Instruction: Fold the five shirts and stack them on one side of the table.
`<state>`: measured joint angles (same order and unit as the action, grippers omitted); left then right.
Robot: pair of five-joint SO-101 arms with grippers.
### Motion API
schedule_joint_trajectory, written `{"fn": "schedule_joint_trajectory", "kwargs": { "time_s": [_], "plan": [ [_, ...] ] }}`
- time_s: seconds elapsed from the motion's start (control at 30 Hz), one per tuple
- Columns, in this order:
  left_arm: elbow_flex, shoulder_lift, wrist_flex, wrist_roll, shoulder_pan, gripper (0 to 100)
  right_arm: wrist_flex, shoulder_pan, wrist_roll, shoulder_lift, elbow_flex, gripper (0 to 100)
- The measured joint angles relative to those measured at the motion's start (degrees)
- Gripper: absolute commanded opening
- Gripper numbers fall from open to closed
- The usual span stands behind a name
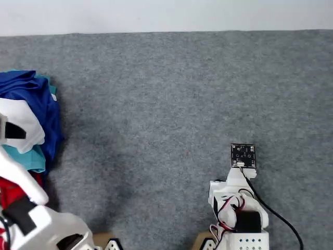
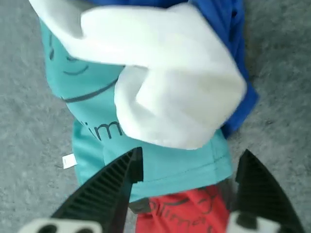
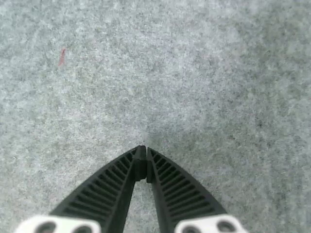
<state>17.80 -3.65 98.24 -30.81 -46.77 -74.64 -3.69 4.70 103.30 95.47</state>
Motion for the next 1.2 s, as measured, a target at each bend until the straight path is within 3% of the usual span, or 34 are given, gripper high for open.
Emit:
{"fn": "schedule_joint_trajectory", "kwargs": {
  "time_s": [0.37, 0.63, 0.97, 1.2],
  "plan": [
    [0.0, -13.36, -4.84, 0.26, -0.18, 29, 0.0, 0.0, 0.0, 0.0, 0.0, 0.9],
    [0.0, -16.18, -5.8, 0.35, 6.07, 0, 0.0, 0.0, 0.0, 0.0, 0.0, 0.9],
    [5.54, -15.56, -0.35, 6.51, 16.53, 0, 0.0, 0.0, 0.0, 0.0, 0.0, 0.9],
    [12.4, -3.08, 0.7, 15.82, 22.68, 0, 0.0, 0.0, 0.0, 0.0, 0.0, 0.9]
  ]
}}
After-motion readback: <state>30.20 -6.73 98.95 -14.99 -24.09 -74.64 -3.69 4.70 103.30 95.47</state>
